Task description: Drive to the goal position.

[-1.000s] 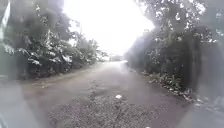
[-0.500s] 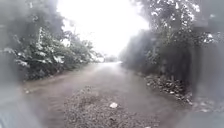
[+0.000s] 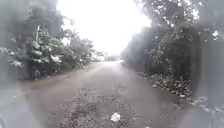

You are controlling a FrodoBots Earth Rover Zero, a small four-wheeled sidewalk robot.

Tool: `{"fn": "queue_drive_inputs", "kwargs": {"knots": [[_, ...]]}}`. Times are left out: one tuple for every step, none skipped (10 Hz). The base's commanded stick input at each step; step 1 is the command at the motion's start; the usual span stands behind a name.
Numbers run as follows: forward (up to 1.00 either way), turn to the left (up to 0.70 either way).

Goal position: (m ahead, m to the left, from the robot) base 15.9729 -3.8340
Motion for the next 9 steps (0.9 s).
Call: {"fn": "queue_drive_inputs", "kwargs": {"knots": [[0.70, 0.00], [0.70, 0.00], [0.70, 0.00], [0.70, 0.00], [0.70, 0.00], [0.70, 0.00], [0.70, 0.00], [0.70, 0.00], [0.70, 0.00]]}}
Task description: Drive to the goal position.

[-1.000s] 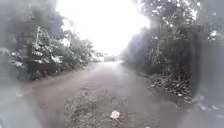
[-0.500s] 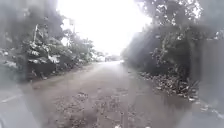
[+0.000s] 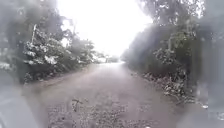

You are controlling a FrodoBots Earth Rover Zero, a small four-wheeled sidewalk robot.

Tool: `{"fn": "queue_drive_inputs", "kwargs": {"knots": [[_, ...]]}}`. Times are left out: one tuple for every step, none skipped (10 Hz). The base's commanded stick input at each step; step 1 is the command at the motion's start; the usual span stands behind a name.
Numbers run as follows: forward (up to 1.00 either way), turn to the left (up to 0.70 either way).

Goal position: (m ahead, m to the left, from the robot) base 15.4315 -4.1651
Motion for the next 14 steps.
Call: {"fn": "queue_drive_inputs", "kwargs": {"knots": [[0.70, 0.00], [0.70, 0.00], [0.70, 0.00], [0.70, 0.00], [0.70, 0.00], [0.70, 0.00], [0.70, -0.01], [0.70, -0.19], [0.70, -0.17], [0.70, 0.00], [0.70, 0.00], [0.70, 0.00], [0.70, 0.00], [0.70, 0.00]]}}
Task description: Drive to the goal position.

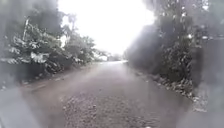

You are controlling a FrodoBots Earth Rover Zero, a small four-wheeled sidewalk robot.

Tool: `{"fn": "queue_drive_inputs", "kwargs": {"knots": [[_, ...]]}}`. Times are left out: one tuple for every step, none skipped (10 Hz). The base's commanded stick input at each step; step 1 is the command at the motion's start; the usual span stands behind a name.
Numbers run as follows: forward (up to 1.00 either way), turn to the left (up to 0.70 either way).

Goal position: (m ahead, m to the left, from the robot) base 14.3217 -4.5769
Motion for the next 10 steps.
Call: {"fn": "queue_drive_inputs", "kwargs": {"knots": [[0.70, 0.00], [0.70, 0.00], [0.70, 0.00], [0.70, 0.00], [0.70, 0.00], [0.70, 0.00], [0.70, 0.00], [0.70, 0.00], [0.70, 0.00], [0.70, 0.00]]}}
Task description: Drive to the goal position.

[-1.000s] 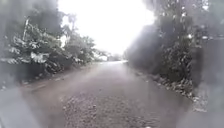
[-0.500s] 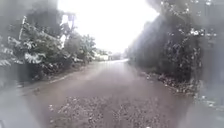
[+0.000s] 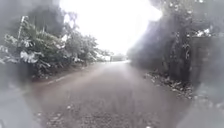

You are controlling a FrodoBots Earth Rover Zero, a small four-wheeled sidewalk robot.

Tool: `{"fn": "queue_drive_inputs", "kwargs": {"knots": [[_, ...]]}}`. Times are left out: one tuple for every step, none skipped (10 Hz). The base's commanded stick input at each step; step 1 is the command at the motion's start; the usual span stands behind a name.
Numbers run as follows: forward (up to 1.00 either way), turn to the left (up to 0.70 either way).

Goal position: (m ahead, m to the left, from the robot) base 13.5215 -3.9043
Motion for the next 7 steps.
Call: {"fn": "queue_drive_inputs", "kwargs": {"knots": [[0.70, 0.00], [0.70, 0.00], [0.70, 0.00], [0.70, 0.00], [0.70, 0.00], [0.70, 0.00], [0.70, 0.00]]}}
